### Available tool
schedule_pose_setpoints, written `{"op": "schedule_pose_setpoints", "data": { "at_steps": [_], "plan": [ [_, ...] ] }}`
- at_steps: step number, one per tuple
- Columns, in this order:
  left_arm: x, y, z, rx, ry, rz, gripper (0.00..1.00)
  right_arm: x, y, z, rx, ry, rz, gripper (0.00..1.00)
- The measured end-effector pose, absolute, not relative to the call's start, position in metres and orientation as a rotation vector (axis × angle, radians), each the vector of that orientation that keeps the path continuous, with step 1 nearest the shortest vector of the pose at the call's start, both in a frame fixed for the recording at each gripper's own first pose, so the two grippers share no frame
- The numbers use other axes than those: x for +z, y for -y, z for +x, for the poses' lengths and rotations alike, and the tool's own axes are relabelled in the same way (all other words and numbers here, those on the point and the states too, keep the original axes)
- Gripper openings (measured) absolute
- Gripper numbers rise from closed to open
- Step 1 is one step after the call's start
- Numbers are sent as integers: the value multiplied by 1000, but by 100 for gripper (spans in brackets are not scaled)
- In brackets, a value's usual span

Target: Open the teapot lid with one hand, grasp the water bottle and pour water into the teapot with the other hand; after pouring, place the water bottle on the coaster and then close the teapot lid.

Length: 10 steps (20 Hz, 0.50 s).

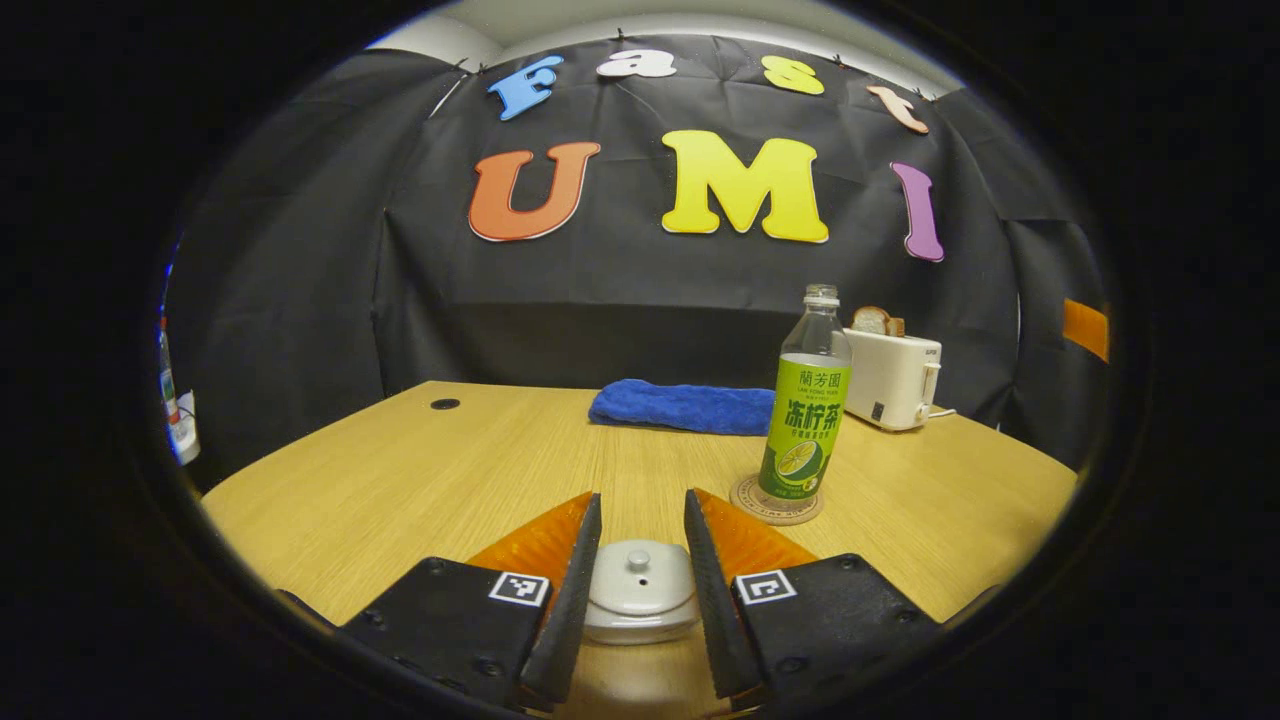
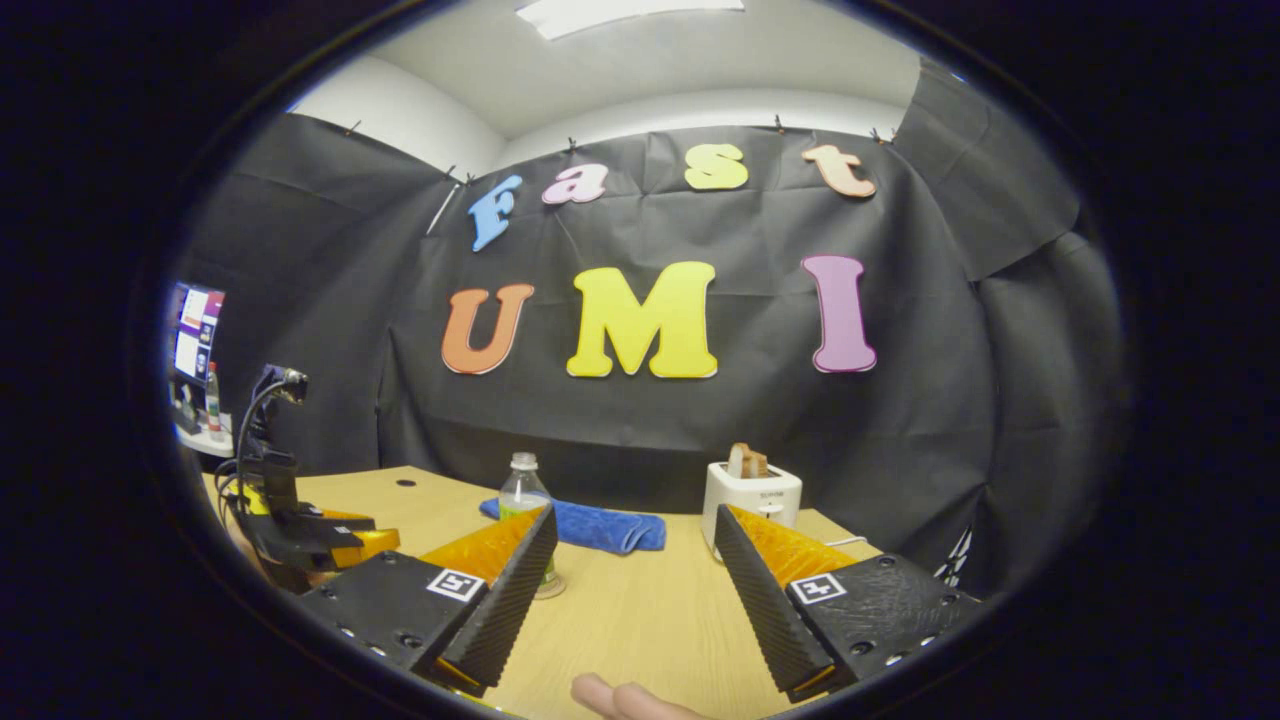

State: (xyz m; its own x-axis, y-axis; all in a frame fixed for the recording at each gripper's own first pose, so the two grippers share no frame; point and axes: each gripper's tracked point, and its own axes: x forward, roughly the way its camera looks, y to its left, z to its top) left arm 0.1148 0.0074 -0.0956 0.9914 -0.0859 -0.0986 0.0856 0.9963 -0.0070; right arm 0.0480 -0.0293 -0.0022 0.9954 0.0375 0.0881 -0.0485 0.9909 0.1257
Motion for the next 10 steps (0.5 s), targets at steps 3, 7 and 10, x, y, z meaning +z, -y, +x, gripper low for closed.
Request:
{"op": "schedule_pose_setpoints", "data": {
  "at_steps": [3,7,10],
  "plan": [
    [-64,-10,99,-63,-29,7,75,6,30,40,22,85,111,95],
    [-17,-13,66,-29,28,15,83,23,30,21,-12,81,102,95],
    [13,-18,36,-4,36,-4,92,29,27,8,-26,56,93,95]
  ]
}}
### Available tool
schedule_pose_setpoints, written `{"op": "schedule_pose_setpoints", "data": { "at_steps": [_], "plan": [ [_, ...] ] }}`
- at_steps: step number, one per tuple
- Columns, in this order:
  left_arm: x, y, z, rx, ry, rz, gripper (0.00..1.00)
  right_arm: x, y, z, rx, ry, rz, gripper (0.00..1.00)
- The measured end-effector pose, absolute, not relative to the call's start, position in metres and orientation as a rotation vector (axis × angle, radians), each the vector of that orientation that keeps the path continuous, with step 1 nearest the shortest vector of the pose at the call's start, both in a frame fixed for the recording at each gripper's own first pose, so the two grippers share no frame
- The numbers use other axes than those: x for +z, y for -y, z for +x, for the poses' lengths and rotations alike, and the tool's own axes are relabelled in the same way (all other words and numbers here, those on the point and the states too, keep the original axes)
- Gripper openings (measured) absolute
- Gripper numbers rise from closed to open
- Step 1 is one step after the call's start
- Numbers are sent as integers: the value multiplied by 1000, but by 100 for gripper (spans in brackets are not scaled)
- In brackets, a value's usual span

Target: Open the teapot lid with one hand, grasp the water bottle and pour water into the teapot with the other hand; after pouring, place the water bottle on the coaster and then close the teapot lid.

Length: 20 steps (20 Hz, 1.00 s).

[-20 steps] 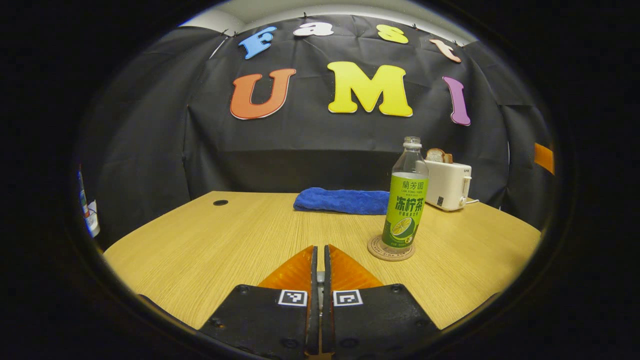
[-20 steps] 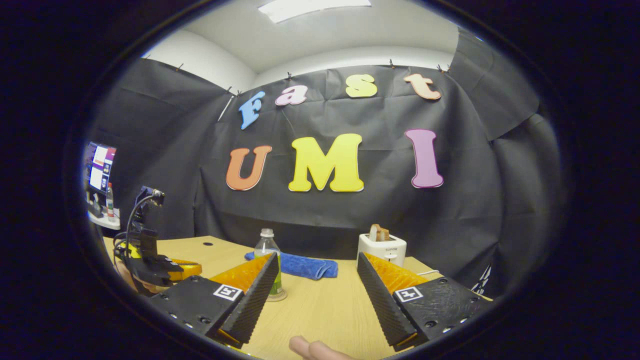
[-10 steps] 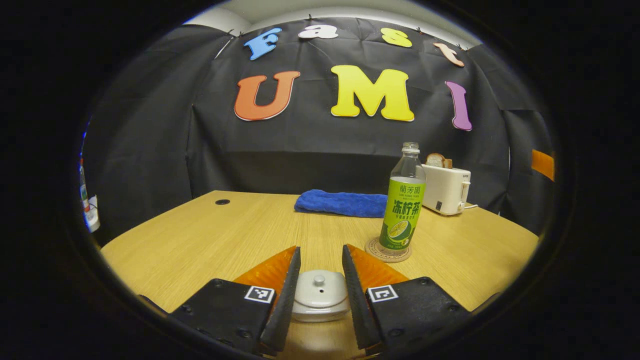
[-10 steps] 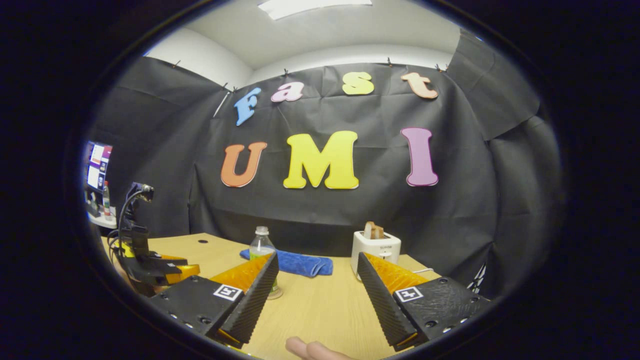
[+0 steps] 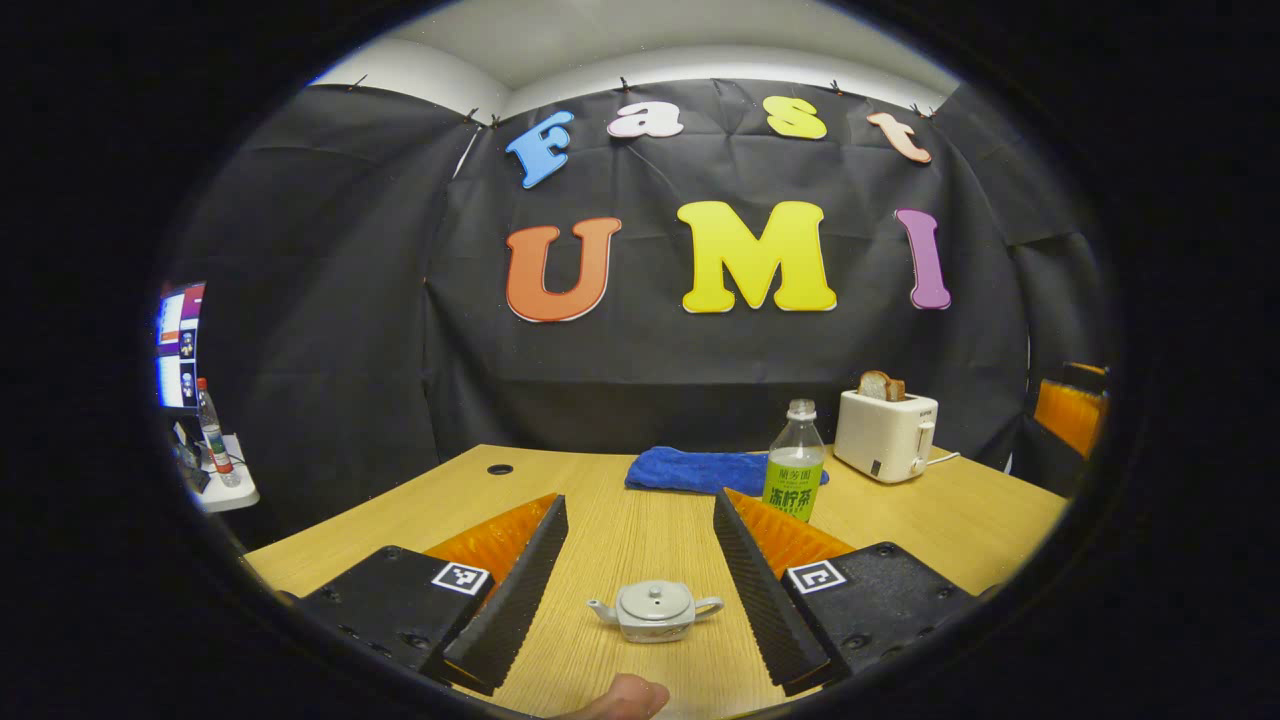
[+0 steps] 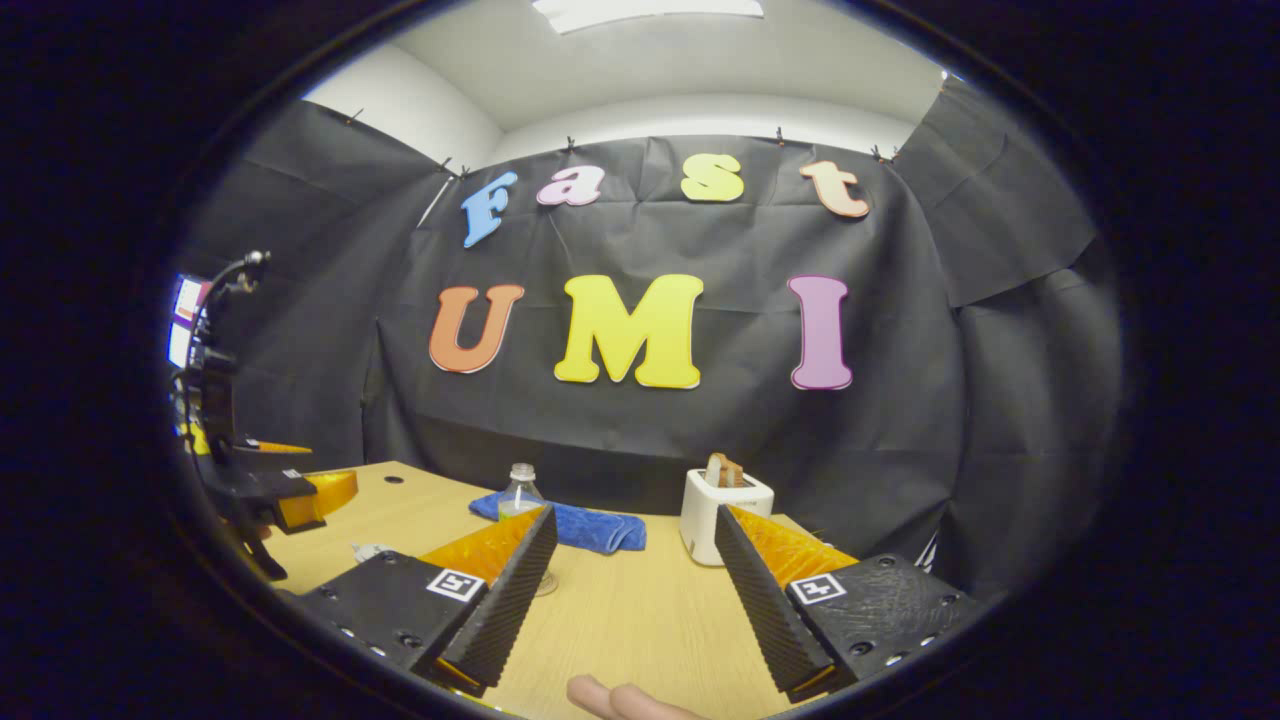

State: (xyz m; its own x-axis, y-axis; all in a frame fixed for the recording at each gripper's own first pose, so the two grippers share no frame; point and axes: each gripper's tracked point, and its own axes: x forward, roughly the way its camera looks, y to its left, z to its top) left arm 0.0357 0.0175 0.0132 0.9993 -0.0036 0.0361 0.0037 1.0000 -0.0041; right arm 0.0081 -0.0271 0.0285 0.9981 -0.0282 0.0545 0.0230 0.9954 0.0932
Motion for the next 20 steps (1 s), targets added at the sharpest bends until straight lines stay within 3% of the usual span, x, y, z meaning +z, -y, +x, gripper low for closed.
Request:
{"op": "schedule_pose_setpoints", "data": {
  "at_steps": [8,19,20],
  "plan": [
    [39,-30,-28,-18,3,-46,93,28,26,-17,-72,-49,119,95],
    [37,-2,-36,-65,47,80,93,32,31,-23,-99,-36,102,98],
    [34,-2,-36,-62,43,87,93,31,34,-22,-109,-37,97,95]
  ]
}}
